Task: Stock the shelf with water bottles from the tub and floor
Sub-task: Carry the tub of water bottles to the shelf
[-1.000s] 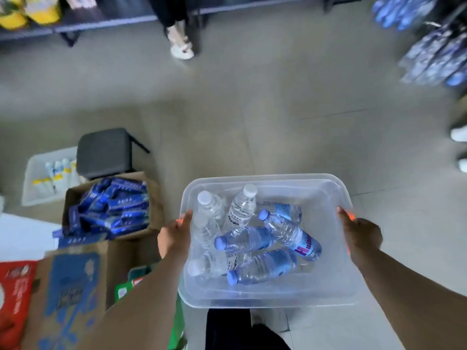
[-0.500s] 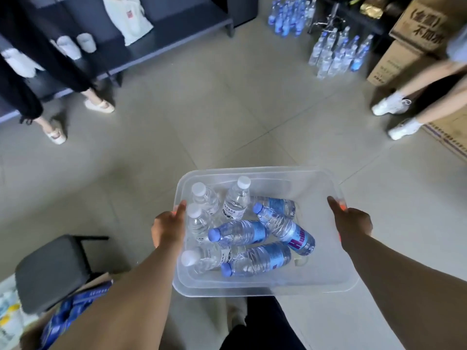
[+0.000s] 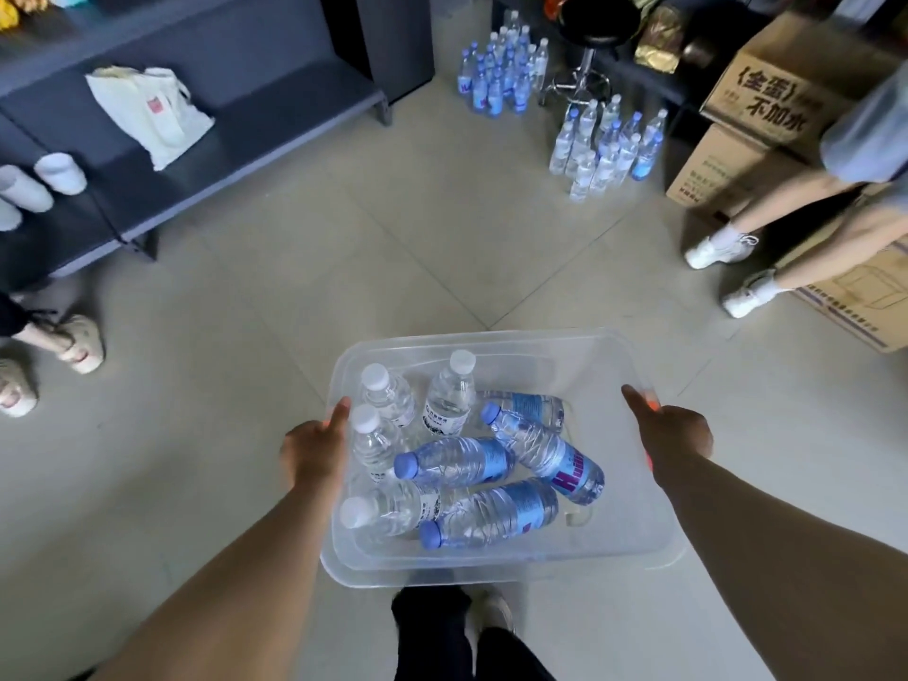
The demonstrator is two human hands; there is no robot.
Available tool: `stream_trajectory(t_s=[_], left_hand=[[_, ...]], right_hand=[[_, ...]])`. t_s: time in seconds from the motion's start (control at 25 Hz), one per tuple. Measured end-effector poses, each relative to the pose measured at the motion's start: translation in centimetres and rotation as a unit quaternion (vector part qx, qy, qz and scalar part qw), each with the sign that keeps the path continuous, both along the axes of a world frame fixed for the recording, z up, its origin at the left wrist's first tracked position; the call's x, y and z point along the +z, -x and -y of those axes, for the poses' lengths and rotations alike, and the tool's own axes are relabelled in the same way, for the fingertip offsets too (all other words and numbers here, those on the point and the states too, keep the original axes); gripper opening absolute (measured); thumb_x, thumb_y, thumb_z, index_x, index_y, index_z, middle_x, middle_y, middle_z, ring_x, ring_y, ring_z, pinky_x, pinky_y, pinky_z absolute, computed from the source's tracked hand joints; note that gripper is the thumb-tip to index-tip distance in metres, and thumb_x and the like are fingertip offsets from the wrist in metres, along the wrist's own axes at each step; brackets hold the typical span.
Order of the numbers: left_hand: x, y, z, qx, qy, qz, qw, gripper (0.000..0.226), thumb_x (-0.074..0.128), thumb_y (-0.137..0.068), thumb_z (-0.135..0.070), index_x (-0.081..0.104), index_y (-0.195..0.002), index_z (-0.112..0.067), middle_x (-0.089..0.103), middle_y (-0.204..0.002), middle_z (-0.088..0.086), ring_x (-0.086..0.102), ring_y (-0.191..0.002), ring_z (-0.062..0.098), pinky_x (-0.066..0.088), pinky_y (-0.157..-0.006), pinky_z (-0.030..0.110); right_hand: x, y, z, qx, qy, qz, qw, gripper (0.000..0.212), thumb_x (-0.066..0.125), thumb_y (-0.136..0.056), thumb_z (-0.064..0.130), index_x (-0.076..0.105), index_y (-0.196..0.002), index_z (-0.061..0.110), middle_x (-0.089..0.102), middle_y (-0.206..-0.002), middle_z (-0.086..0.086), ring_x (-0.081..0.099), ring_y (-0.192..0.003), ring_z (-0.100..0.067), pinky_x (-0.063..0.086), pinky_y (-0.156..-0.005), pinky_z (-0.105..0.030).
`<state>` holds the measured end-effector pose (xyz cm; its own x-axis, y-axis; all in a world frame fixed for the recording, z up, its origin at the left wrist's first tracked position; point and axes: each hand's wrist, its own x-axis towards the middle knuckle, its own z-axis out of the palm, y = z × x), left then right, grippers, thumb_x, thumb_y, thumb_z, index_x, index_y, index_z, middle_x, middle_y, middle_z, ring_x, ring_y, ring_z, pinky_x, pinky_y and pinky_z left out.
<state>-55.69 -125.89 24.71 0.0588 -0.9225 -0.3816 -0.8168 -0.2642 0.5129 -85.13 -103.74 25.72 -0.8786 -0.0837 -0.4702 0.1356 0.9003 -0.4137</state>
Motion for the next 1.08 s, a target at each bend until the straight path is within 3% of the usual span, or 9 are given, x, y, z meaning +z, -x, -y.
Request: stream_trajectory(t_s=[0.4, 0.52, 0.64, 0.72, 0.92, 1.08], left_hand=[[1.7, 18.0, 27.1, -0.122, 0.044, -0.012, 0.991, 0.066, 0.046, -0.091, -0.051, 0.034, -0.044, -0.007, 0.039, -0.048, 0.008, 0.045, -0.062, 0.030, 0.034, -0.061, 0.033], [2.9, 24.3, 35.2, -0.143, 0.053, -0.009, 0.988, 0.066, 0.045, -0.092, -0.052, 0.033, -0.043, -0.008, 0.042, -0.050, 0.013, 0.048, -0.065, 0.034, 0.038, -0.066, 0.037], [3.0, 30.2, 41.9, -0.142, 0.054, -0.002, 0.988, 0.066, 0.044, -0.091, -0.053, 0.033, -0.043, -0.009, 0.055, -0.064, 0.026, 0.058, -0.078, 0.043, 0.043, -0.070, 0.039], [2.8, 34.9, 46.9, -0.134, 0.050, -0.006, 0.990, 0.066, 0.045, -0.091, -0.053, 0.033, -0.043, -0.008, 0.050, -0.056, 0.021, 0.059, -0.080, 0.044, 0.042, -0.069, 0.039], [3.6, 46.8, 58.8, -0.148, 0.037, -0.026, 0.988, 0.065, 0.047, -0.089, -0.054, 0.032, -0.044, -0.010, 0.038, -0.049, 0.006, 0.044, -0.062, 0.031, 0.044, -0.069, 0.040], [3.6, 56.5, 69.1, -0.174, 0.033, -0.050, 0.983, 0.064, 0.048, -0.088, -0.054, 0.033, -0.044, -0.011, 0.042, -0.051, 0.016, 0.050, -0.065, 0.043, 0.040, -0.064, 0.036]], right_hand=[[-0.1, 13.0, 21.8, -0.103, 0.014, -0.008, 0.995, 0.064, 0.054, -0.082, 0.062, 0.048, -0.051, 0.006, 0.048, -0.055, -0.010, 0.045, -0.056, -0.025, 0.029, -0.054, -0.030], [0.5, 17.9, 29.0, -0.133, 0.028, -0.005, 0.991, 0.064, 0.055, -0.082, 0.062, 0.044, -0.049, 0.008, 0.045, -0.053, -0.009, 0.044, -0.054, -0.023, 0.027, -0.049, -0.027], [0.8, 23.5, 36.0, -0.141, 0.050, 0.005, 0.989, 0.064, 0.057, -0.082, 0.060, 0.041, -0.046, 0.009, 0.042, -0.050, -0.006, 0.042, -0.051, -0.021, 0.029, -0.049, -0.028], [1.0, 28.1, 41.1, -0.139, 0.048, -0.003, 0.989, 0.064, 0.057, -0.082, 0.059, 0.040, -0.045, 0.010, 0.041, -0.048, -0.006, 0.043, -0.052, -0.023, 0.031, -0.052, -0.029], [1.9, 38.8, 52.2, -0.161, 0.044, -0.019, 0.986, 0.064, 0.055, -0.082, 0.062, 0.043, -0.048, 0.010, 0.044, -0.052, -0.008, 0.045, -0.053, -0.024, 0.031, -0.053, -0.030], [2.5, 47.0, 61.2, -0.209, 0.059, -0.036, 0.976, 0.064, 0.060, -0.080, 0.060, 0.039, -0.046, 0.010, 0.040, -0.050, -0.008, 0.044, -0.053, -0.027, 0.032, -0.054, -0.030]])
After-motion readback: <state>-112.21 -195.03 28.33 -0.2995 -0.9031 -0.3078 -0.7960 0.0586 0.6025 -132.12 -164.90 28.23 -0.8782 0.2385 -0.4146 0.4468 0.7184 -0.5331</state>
